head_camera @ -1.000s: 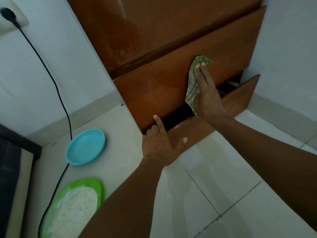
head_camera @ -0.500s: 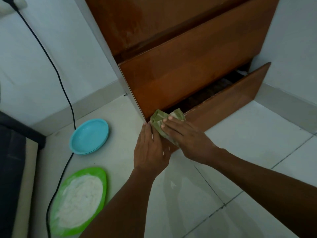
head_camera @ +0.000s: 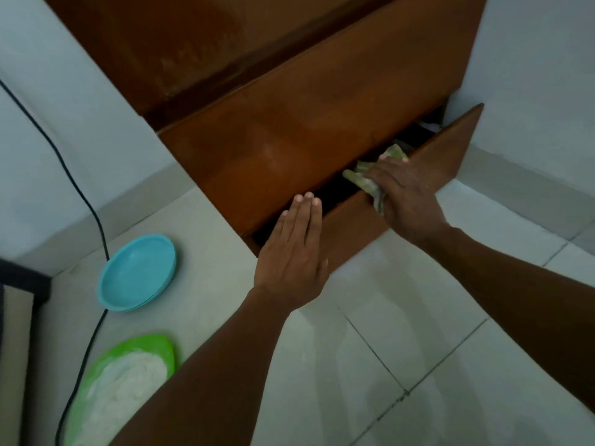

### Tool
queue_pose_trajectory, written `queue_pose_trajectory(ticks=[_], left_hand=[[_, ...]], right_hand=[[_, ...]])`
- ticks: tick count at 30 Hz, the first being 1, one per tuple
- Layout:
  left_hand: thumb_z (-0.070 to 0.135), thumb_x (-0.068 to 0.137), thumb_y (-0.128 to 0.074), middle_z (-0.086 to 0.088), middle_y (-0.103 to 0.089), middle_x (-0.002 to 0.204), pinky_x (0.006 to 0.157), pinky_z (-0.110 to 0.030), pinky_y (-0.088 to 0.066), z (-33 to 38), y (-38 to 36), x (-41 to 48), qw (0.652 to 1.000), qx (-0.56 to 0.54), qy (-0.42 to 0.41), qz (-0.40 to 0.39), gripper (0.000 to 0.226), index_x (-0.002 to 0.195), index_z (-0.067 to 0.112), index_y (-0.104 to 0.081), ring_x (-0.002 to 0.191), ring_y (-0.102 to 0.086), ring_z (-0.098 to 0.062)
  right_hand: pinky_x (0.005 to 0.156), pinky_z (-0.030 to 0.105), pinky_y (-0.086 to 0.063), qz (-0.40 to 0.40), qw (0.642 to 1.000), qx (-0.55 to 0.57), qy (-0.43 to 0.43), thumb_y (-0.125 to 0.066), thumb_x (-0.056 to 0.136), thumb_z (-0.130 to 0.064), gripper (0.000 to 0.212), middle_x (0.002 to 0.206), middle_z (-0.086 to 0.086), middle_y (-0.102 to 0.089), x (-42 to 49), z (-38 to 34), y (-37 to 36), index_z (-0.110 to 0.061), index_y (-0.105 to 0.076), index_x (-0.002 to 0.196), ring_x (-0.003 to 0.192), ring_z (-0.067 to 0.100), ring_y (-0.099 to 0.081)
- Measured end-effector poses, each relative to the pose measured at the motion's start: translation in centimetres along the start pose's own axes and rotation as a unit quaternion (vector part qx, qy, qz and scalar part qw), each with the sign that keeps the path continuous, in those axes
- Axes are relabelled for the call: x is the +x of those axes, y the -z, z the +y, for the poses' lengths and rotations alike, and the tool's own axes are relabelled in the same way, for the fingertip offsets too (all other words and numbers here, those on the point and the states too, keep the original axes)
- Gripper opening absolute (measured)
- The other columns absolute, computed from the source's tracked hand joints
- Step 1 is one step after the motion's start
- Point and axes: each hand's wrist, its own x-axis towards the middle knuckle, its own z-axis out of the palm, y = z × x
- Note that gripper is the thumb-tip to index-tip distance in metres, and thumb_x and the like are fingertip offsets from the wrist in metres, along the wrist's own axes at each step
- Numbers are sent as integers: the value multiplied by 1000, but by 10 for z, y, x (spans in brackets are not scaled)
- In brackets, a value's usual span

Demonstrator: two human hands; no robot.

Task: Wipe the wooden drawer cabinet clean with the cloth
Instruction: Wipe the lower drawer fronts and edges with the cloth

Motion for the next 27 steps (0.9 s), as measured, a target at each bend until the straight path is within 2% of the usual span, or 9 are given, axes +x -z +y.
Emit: queue_pose_trajectory(ticks=[2, 4, 10, 13, 16, 19, 21, 24, 27], left_hand=[[50, 95, -55, -22, -11, 171, 129, -46, -18, 0, 2, 22, 999, 36, -27, -4, 99, 163, 0, -3, 159, -9, -35], [53, 96, -51, -21, -4, 172, 130, -45, -11, 0, 4, 45, 996, 64, -57, -12, 101, 164, 2, 1, 160, -2, -33], [53, 100, -43, -21, -6, 172, 130, -46, -9, 11, 5, 108, 982, 117, -151, 5, 91, 164, 1, -6, 160, -4, -33], [54, 101, -43, -20, -8, 172, 130, -47, -11, 14, -1, 115, 981, 106, -161, 14, 86, 165, 6, -10, 160, -5, -32], [52, 103, -42, -19, -7, 172, 130, -48, -10, 13, -3, 115, 979, 115, -167, 24, 82, 166, 11, -9, 160, -5, -33], [47, 107, -36, -18, -5, 173, 130, -48, -7, 15, -4, 116, 974, 135, -180, 34, 73, 167, 16, -9, 160, -4, -33], [48, 107, -34, -17, -5, 173, 129, -50, -1, 14, -4, 116, 971, 154, -177, 34, 72, 167, 19, -9, 160, -3, -34], [52, 107, -28, -16, 1, 173, 125, -57, 12, 11, -3, 115, 966, 194, -168, 38, 72, 167, 21, -2, 160, 3, -38], [57, 104, -21, -15, 7, 173, 121, -60, 20, 13, 1, 116, 961, 218, -165, 33, 75, 166, 23, 2, 158, 9, -40]], right_hand=[[109, 54, -41, 15, 1000, -17, -12, -54, 103, -16, 26, 124, 23, -64, 3, 30, 1, 1, -65, 119, 123, 41, -57], [108, 56, -42, 30, 999, -27, -25, -58, 101, -12, 23, 124, 23, -65, 5, 55, 1, 0, -65, 119, 124, 40, -57], [112, 53, -39, 63, 994, -33, -83, -47, 100, -10, 28, 124, 21, -65, 13, 128, 12, 0, -65, 119, 126, 39, -56], [113, 48, -39, 81, 988, -38, -123, -47, 97, -9, 30, 124, 21, -64, 17, 155, 16, -1, -66, 118, 125, 39, -55], [110, 50, -41, 95, 981, -61, -156, -48, 97, -9, 29, 125, 19, -65, 20, 173, 17, -5, -68, 117, 126, 38, -55], [103, 52, -44, 105, 974, -59, -190, -47, 95, -11, 29, 122, 17, -67, 24, 174, 21, -7, -69, 113, 122, 39, -57], [103, 47, -44, 142, 963, -27, -227, -47, 87, -6, 32, 117, 17, -68, 26, 164, 25, -5, -69, 110, 116, 39, -59], [96, 30, -42, 238, 905, 51, -348, -43, 75, -8, 43, 109, 19, -68, 22, 135, 29, -1, -69, 109, 105, 36, -61], [88, 27, -44, 301, 802, 136, -497, -44, 77, -4, 43, 104, 16, -69, 16, 97, 25, -2, -67, 112, 98, 26, -63]])
